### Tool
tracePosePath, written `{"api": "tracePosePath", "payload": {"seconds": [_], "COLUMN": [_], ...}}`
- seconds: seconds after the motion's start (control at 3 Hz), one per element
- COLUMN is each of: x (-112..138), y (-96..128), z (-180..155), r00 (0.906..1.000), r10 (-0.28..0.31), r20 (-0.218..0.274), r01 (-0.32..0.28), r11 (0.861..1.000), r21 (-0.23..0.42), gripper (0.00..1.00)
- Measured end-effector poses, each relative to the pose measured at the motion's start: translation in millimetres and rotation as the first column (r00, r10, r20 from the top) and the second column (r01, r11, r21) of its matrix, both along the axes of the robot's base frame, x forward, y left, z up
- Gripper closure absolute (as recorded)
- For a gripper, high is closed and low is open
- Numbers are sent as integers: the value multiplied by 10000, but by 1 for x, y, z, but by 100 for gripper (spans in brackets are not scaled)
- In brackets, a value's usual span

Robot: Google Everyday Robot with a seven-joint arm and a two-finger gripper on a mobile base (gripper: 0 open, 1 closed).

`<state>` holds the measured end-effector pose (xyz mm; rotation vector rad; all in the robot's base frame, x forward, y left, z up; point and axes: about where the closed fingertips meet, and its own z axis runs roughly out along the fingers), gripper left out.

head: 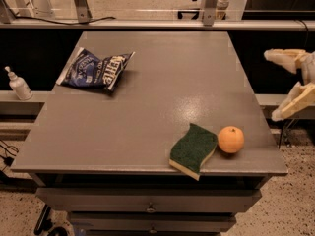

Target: Move orange near sponge

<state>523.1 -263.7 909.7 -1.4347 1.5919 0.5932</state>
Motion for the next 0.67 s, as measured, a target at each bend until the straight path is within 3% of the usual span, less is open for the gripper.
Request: {"api": "tracePosePath", "payload": {"seconds": [0.33,0.67], "x": [17,17], "y": [-5,12], "z": [37,60], "r00": [9972,9968], "r10": [-375,-594], "r20": [647,532], "r01": [359,552], "r11": [9990,9955], "r21": [261,770], "gripper": [0,0]}}
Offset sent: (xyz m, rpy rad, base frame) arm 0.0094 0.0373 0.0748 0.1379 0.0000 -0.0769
